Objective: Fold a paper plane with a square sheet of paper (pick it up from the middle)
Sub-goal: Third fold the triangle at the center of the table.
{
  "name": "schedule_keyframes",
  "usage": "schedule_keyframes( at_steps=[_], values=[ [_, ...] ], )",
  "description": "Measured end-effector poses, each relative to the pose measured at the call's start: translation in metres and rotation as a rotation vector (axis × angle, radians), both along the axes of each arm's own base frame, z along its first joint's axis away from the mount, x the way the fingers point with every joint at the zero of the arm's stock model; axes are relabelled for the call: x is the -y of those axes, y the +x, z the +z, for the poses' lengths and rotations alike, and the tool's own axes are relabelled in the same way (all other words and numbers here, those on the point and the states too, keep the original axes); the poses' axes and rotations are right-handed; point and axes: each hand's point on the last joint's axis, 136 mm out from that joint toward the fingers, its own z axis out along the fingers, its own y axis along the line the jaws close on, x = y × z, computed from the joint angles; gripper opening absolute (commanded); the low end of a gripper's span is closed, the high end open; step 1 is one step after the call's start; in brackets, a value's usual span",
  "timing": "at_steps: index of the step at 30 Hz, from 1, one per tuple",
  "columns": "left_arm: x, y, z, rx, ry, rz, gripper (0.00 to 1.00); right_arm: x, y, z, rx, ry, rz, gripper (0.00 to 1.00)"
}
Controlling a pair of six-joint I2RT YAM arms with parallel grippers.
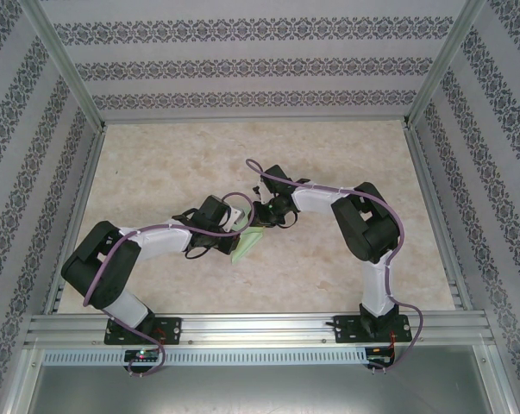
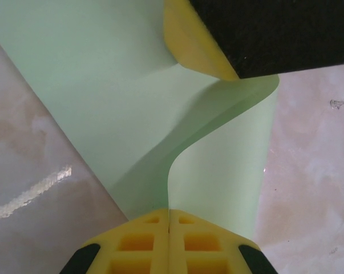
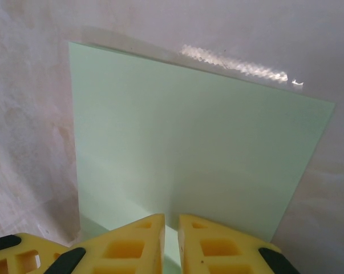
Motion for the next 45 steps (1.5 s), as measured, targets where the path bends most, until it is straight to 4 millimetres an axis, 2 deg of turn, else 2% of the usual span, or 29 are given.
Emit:
schedule_keyframes(
  at_steps=[15,21,45],
  values=[
    [-0.0045,-0.0066,-0.0033,-0.022,-0.003,0.024,0.00,-0.0008,0.0014,-0.0005,-0.007,0.022,-0.018,0.15],
    [-0.0034,-0.0049,0.0044,-0.003,-0.017,0.026,0.00,-0.0010,0.0009,-0.0011,-0.009,0.027,-0.020,0.15],
    [-0.0048,-0.0028,-0.0022,0.002,0.004,0.019,0.01,-0.0024,0.0012,-0.0009,-0.008,0.038,-0.020,0.16]
  ],
)
